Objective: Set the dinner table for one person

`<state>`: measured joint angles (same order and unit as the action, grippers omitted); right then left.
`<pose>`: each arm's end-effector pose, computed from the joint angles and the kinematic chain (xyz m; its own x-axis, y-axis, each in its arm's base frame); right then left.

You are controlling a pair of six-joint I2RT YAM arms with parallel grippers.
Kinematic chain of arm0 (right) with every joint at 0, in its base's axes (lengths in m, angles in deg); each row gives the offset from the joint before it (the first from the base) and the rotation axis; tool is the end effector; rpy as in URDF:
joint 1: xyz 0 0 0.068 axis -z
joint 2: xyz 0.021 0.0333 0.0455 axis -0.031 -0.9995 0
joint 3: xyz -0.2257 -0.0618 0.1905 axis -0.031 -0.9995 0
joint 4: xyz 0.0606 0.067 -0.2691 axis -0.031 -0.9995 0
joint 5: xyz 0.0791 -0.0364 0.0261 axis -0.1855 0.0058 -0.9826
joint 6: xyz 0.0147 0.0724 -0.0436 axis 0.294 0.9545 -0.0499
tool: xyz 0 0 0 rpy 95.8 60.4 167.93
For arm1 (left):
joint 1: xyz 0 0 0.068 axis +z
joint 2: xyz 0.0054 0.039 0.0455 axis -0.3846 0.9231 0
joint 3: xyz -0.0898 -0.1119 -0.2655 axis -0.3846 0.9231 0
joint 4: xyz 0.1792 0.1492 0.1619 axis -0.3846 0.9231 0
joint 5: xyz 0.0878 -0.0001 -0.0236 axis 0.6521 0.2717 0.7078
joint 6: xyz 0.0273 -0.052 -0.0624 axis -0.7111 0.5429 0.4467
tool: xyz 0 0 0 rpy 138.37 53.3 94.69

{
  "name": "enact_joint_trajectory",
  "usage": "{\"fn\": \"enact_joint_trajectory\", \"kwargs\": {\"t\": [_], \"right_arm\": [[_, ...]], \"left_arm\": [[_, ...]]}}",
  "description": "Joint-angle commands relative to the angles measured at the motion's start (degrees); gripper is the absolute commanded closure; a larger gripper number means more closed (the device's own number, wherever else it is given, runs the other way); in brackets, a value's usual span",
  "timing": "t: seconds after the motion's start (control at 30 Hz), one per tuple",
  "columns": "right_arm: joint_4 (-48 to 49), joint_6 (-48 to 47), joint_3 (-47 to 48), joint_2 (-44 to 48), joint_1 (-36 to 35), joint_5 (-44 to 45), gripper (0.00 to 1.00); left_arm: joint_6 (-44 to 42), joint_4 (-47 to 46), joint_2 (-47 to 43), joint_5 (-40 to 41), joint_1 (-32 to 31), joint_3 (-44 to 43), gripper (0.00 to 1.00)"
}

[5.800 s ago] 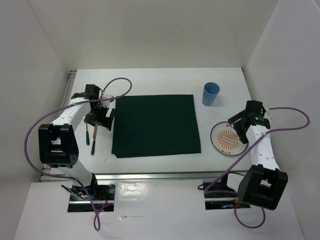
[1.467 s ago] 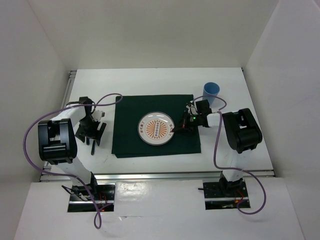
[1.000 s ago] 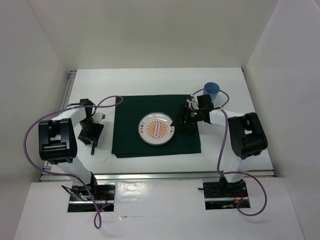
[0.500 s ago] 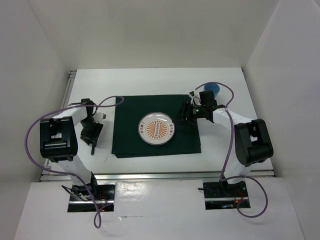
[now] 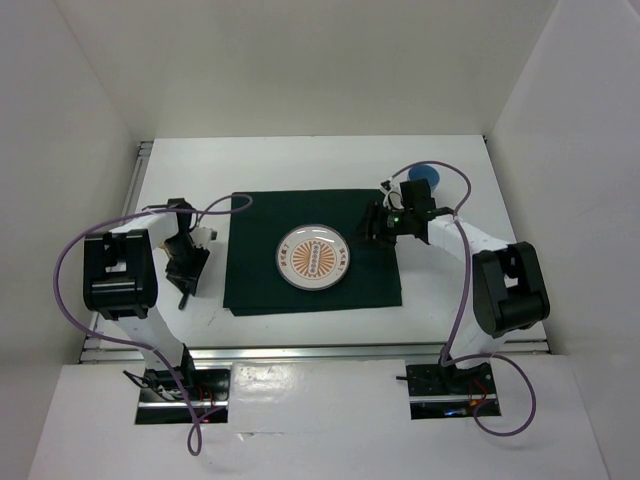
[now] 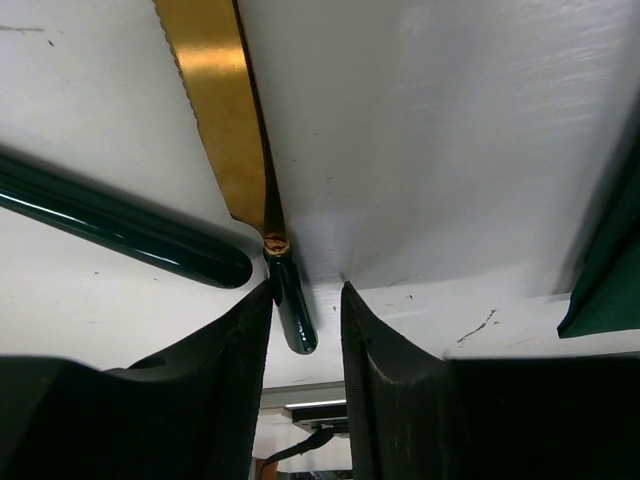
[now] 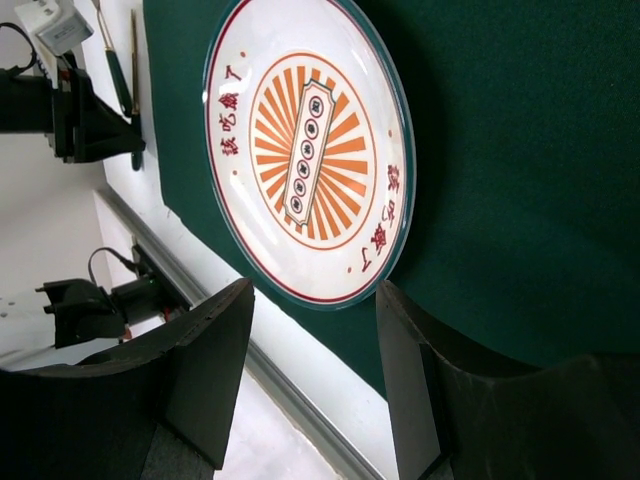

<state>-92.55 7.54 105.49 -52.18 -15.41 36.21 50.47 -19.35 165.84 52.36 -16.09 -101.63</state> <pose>0.3484 0.1327 0.1911 -0.9215 0.1399 -0.3623 -0.1767 0.6796 0.7120 0.3181 0.0386 0.1221 -0.9924 0.1227 0.0031 0.1228 0.9920 0.0277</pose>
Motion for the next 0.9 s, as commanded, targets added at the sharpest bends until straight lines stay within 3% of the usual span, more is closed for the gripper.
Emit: {"fn": "enact_joint_trajectory", "kwargs": {"t": [0.0, 0.17, 0.2, 0.27, 0.6, 0.77, 0.87], "right_arm": [[-1.1, -1.6, 1.8, 3.7, -0.3, 0.8, 0.4], [-0.6, -1.6, 1.8, 3.7, -0.3, 1.3, 0.4], [-0.6, -1.6, 1.8, 3.7, -0.3, 1.3, 0.4], [-0.6, -1.6, 1.8, 3.7, -0.3, 1.3, 0.4], [-1.7, -1.6, 1.8, 4.8, -0.3, 2.3, 0.4], [-2.2, -2.1, 1.8, 5.4, -0.3, 2.3, 0.4], [-2.1, -3.3, 1.8, 6.6, -0.3, 0.1, 0.4]], "left_arm": [[-1.2, 2.3, -2.1, -0.7, 0.0, 0.2, 0.59], [-1.2, 2.3, -2.1, -2.8, 0.0, 1.5, 0.7], [-1.2, 2.3, -1.4, -3.4, -0.5, 1.5, 0.86], [-1.2, 2.8, -0.8, -3.4, -1.2, 1.0, 0.99], [-1.7, 4.5, -1.0, -11.6, -1.7, -1.3, 1.0], [-1.2, 7.8, -4.6, -21.8, -1.7, -9.9, 1.0], [0.3, 8.8, -7.0, -24.0, -1.7, -14.2, 1.0]]}}
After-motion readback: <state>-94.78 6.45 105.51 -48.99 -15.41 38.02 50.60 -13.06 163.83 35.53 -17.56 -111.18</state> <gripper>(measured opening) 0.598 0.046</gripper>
